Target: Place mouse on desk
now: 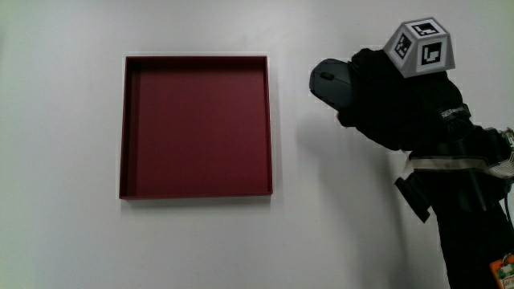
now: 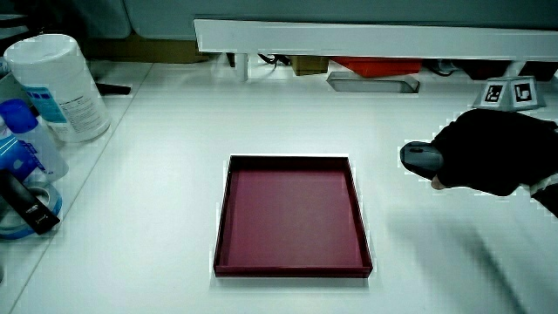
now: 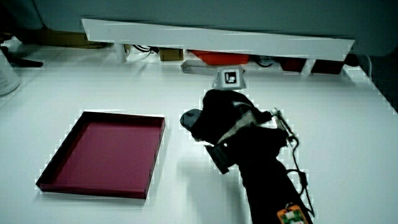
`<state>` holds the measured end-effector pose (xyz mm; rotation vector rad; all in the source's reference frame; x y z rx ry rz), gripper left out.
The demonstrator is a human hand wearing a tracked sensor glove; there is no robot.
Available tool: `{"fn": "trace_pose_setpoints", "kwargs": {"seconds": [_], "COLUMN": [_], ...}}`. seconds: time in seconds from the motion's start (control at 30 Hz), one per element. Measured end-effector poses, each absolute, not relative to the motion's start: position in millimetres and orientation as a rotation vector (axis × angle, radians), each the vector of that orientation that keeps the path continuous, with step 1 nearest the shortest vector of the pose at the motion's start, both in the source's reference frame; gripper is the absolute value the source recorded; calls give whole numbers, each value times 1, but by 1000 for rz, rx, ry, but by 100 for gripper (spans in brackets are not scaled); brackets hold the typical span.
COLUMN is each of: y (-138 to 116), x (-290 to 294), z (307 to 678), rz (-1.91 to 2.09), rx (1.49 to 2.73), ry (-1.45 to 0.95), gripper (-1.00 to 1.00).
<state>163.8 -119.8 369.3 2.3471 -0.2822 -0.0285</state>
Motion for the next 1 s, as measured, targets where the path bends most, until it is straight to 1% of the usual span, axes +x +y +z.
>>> {"fn": "trace_pose_setpoints", "kwargs": {"seconds": [0.13, 0.33, 0.47, 0.5, 0.53, 0.7, 0.73, 0.8, 0.87, 1.0], "y": [-123, -123, -124, -125, -125, -124, -124, -124, -123, -121], "x": [176, 185, 189, 190, 191, 190, 189, 188, 187, 188], "z": [386, 420, 440, 444, 449, 456, 458, 459, 462, 467], "rz": [-38, -48, -45, -59, -67, -117, -128, -164, -174, -194], "rx": [2335, 2263, 2229, 2239, 2210, 2220, 2196, 2217, 2191, 2180], "ry": [-224, -180, -167, -145, -136, -124, -115, -110, -109, -94], "gripper": [0, 0, 0, 0, 0, 0, 0, 0, 0, 0]}}
